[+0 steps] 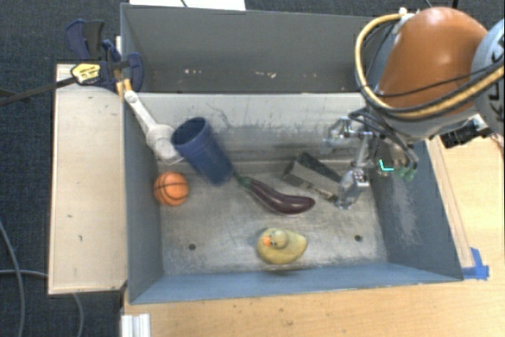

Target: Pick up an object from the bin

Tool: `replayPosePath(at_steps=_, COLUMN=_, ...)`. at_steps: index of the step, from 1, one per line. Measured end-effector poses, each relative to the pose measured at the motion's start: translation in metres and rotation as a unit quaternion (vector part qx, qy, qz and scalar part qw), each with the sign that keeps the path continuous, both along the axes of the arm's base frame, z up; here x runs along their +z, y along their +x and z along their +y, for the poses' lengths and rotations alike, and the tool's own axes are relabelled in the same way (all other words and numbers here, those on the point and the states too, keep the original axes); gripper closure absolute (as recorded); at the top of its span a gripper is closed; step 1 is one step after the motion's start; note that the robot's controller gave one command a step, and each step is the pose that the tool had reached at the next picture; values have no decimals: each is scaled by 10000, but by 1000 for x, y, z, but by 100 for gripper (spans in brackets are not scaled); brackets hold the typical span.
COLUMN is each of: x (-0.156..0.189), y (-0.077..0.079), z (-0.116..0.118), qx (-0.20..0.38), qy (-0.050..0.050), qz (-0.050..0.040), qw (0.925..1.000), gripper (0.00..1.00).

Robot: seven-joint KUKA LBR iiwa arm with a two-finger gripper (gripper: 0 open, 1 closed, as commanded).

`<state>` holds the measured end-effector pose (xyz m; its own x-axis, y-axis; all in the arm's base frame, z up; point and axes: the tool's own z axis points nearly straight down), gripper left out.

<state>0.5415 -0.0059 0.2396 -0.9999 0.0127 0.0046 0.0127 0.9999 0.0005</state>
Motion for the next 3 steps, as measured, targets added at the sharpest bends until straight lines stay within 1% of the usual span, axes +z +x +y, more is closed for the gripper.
replayPosePath(at_steps=1, x=4, y=1, z=0, qx=-1, qy=0, qz=-41, qw=10000, gripper=0)
replayPosePath(at_steps=2, x=2, y=2, z=0, qx=3, qy=-1, qz=-50, qw=10000, gripper=0)
replayPosePath(at_steps=3, x=-41, y=2, z=-2, qx=355, qy=0, qz=-40, qw=9994, gripper=0)
